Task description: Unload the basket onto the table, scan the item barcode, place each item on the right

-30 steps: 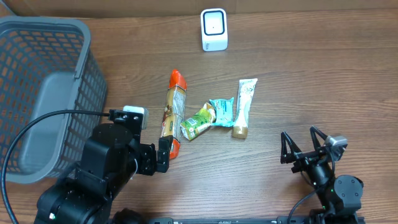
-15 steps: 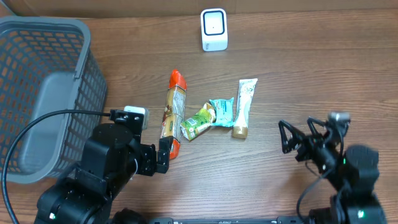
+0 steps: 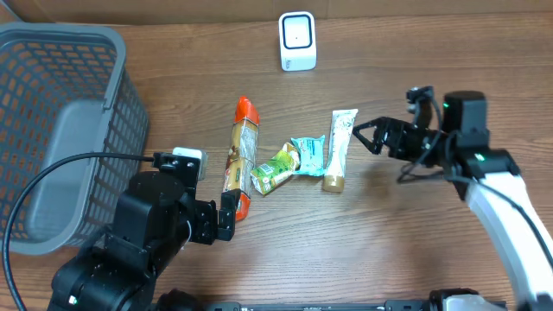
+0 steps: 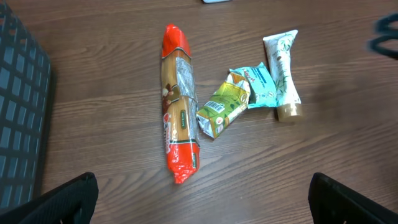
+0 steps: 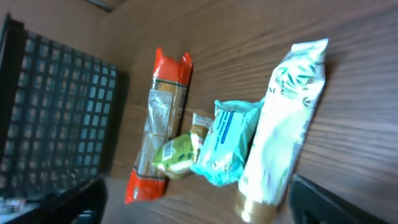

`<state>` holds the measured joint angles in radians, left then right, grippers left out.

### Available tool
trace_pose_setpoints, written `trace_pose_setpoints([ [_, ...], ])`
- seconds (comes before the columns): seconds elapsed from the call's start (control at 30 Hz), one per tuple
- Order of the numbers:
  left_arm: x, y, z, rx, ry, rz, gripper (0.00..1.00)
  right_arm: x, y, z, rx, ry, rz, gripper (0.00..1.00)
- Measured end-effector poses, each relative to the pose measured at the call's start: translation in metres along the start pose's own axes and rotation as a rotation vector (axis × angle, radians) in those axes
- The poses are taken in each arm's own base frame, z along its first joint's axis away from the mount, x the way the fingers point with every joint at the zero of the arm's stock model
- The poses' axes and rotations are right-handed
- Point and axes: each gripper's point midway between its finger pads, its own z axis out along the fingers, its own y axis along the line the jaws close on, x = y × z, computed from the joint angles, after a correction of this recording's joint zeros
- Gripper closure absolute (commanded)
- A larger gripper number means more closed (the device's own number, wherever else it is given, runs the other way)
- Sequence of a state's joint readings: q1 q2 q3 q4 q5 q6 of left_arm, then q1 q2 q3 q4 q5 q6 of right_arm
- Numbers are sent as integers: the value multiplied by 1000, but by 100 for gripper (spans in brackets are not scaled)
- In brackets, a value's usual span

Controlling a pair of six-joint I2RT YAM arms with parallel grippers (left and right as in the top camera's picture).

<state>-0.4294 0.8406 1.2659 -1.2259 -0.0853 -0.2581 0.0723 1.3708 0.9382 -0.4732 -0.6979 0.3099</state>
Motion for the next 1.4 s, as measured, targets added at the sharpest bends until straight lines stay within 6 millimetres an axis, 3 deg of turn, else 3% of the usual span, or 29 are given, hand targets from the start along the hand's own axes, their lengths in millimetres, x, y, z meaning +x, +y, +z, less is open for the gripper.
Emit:
trace_pose_setpoints([
  [0.17, 0, 0, 0, 0, 1, 0, 1, 16, -29, 45, 27, 102, 48, 13],
  [0.4, 0, 0, 0, 0, 1, 0, 0, 37, -61, 84, 149, 196, 71, 12],
  [0.7, 0, 0, 0, 0, 1, 0, 0, 43, -92, 108, 213, 241, 45, 14],
  [0.93, 0, 0, 0, 0, 1, 0, 0, 43, -98, 111, 266, 236, -8, 16],
  [1.1, 0, 0, 0, 0, 1, 0, 0, 48, -95, 117, 319, 240, -63, 34],
  [1.3, 0, 0, 0, 0, 1, 0, 0, 53, -94, 121, 355, 248, -105, 66],
  [1.4, 0, 0, 0, 0, 2, 0, 0, 52, -96, 120, 367, 246, -104, 73],
])
